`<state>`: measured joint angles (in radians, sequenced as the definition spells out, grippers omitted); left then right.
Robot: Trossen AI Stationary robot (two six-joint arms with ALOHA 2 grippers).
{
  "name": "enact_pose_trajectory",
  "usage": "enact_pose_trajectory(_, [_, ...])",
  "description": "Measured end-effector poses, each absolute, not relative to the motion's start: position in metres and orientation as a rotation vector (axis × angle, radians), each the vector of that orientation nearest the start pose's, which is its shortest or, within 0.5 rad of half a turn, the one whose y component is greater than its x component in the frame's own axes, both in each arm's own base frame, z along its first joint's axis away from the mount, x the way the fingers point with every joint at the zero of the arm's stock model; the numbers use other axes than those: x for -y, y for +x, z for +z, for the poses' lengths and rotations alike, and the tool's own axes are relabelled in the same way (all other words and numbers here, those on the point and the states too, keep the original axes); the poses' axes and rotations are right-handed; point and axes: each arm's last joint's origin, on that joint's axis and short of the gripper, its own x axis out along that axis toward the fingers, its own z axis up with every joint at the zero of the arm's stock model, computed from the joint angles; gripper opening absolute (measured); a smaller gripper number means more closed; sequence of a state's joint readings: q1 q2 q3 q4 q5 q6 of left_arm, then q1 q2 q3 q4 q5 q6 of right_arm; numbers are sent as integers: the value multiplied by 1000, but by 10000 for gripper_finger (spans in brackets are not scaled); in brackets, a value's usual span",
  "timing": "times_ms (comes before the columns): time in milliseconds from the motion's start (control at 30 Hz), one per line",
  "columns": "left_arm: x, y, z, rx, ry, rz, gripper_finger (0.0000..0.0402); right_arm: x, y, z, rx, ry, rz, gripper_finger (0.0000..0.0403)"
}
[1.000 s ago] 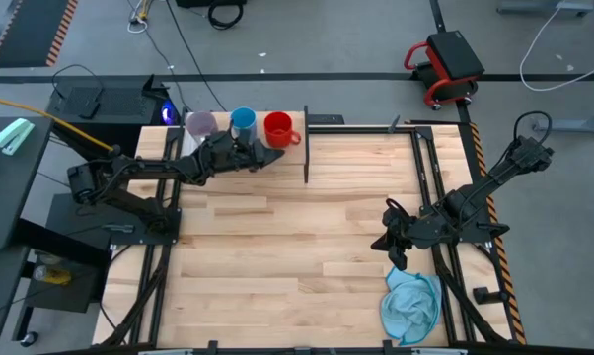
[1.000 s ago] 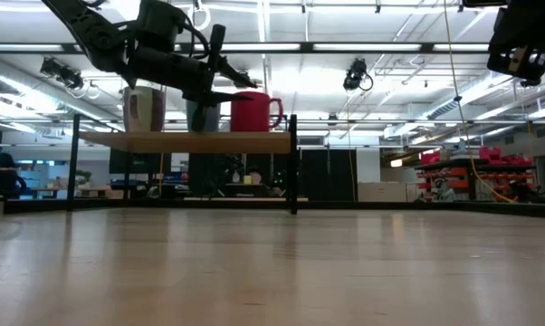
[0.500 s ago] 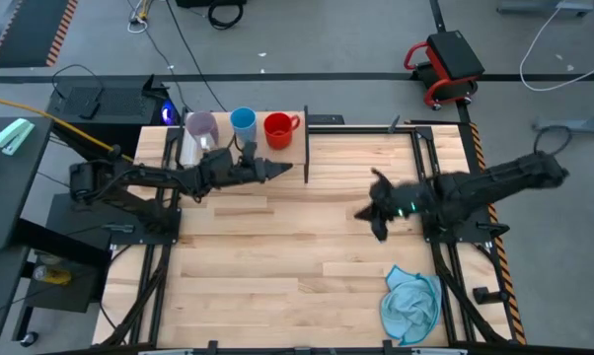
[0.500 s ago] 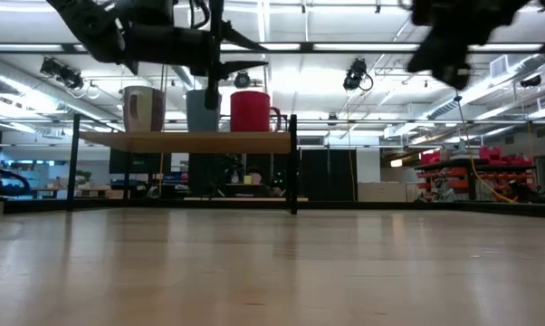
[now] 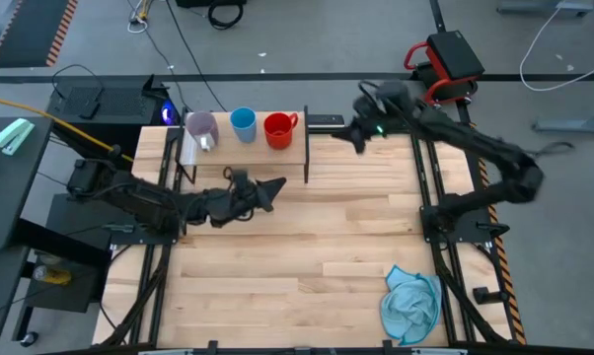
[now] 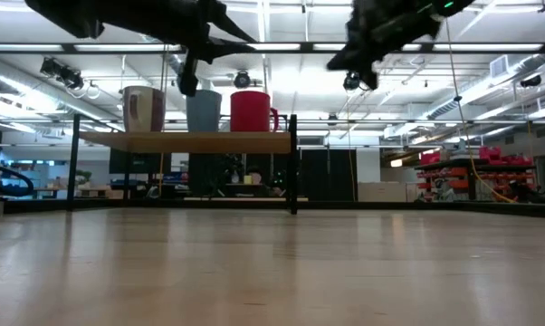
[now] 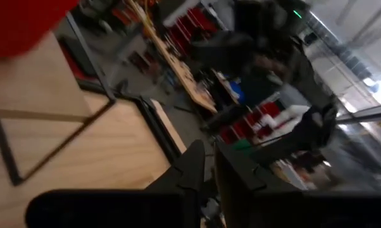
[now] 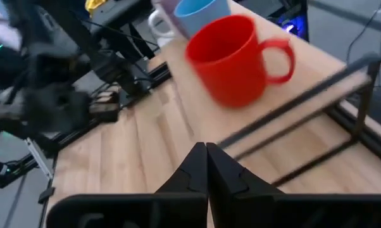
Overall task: Stack small to large cups/mugs on shelf
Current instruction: Put the red mug on the shelf
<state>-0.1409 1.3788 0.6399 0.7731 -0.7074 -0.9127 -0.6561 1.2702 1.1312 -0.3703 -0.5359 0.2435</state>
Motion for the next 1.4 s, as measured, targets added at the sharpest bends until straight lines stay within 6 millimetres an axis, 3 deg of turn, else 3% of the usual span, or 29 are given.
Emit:
enact_pose_trajectory(167, [32, 278, 245, 293, -842, 570, 26, 209, 268, 335, -448, 534, -129, 1])
enact_pose_trajectory(333, [35, 277, 242, 255, -791, 583, 11, 247, 301, 339, -501, 526, -140, 0])
enact_pose_trajectory(567, [37, 277, 237, 189, -773, 570, 16, 287, 319, 347, -495, 530, -171, 0])
enact_pose_trajectory(733, [38, 278, 236, 182, -799, 544, 27, 313, 323, 336, -540, 567, -170, 0])
enact_pose_trajectory(1100, [38, 278, 237, 195, -819, 540, 7, 321, 330, 317, -603, 550, -91, 0])
enact_pose_trajectory(1400, [38, 278, 237, 197, -825, 541, 27, 315, 348, 301, -628, 555, -59, 0])
